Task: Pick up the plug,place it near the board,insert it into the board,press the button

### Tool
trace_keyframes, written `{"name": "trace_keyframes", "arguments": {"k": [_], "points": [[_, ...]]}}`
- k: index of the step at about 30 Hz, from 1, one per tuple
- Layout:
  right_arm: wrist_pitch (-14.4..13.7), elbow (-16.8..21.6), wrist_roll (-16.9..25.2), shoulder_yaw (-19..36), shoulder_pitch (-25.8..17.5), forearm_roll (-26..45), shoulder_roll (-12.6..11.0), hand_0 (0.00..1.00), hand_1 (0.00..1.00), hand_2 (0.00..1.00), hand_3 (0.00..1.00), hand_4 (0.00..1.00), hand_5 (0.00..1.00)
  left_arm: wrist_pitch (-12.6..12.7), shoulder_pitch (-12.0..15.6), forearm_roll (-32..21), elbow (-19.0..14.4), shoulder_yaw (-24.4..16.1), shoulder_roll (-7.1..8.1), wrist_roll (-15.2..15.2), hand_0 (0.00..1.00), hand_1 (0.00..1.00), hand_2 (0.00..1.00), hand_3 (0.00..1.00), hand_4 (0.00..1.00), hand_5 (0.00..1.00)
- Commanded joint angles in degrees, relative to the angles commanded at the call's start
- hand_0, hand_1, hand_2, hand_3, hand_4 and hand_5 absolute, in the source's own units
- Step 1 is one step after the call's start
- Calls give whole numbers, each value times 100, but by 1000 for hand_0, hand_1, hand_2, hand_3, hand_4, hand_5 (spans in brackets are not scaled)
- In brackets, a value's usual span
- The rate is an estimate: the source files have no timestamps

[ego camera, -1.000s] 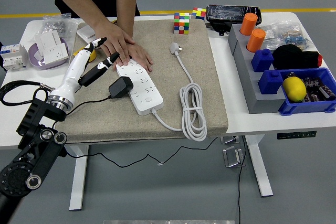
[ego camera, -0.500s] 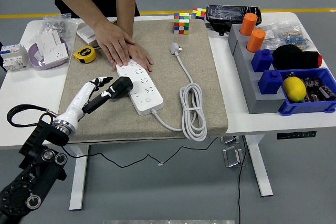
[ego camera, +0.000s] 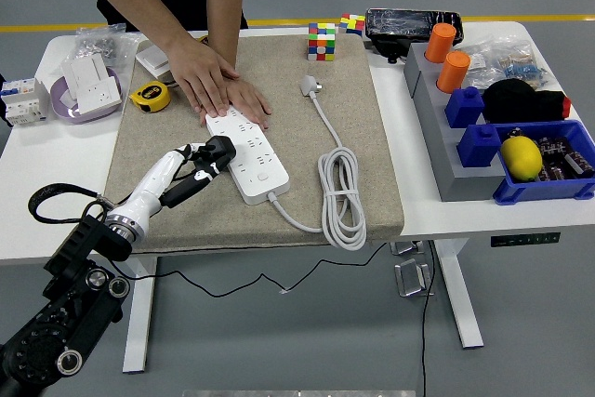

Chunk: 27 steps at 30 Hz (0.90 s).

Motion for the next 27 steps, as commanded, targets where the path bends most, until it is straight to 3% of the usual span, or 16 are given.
{"name": "trace_keyframes", "arguments": {"k": [27], "points": [[0,2,-7,49,-36,-19,-3,812,795,779,791,998,998,53,-48,164,156,3,37,-50,907,869,825,821,902,998]]}}
